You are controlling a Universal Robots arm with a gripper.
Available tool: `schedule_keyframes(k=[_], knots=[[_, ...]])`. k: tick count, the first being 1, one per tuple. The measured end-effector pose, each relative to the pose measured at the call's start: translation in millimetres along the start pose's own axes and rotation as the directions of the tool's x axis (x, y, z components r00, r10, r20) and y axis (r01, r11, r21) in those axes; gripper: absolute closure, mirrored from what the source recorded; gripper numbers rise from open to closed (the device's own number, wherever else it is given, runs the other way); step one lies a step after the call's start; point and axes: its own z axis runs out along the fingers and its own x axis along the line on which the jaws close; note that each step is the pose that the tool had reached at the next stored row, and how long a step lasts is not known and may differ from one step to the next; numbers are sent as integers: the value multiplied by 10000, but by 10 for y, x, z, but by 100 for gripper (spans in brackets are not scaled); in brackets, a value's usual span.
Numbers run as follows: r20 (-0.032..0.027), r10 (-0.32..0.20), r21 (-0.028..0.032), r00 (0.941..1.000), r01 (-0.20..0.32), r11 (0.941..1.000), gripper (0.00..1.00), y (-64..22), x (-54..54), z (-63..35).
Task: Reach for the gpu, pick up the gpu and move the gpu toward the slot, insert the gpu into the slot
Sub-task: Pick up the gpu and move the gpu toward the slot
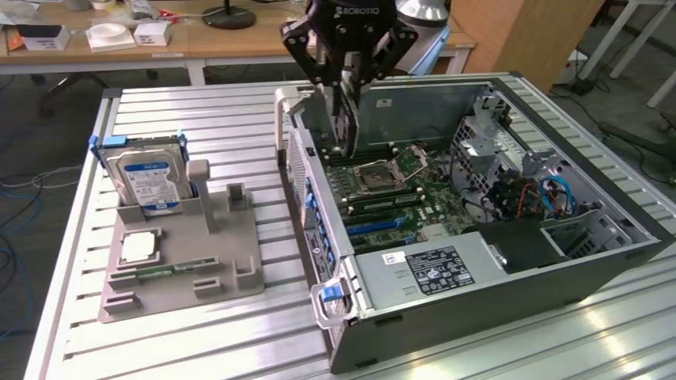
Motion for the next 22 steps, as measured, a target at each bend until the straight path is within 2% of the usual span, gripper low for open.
schedule_keyframes(k=[17, 20, 22], knots=[[-33, 2, 1, 10000, -2, 10000, 74, 25, -687, 29], [-50, 2, 1, 10000, -2, 10000, 74, 29, -793, 34], [-83, 4, 6, 10000, -4, 10000, 74, 32, -878, 37]])
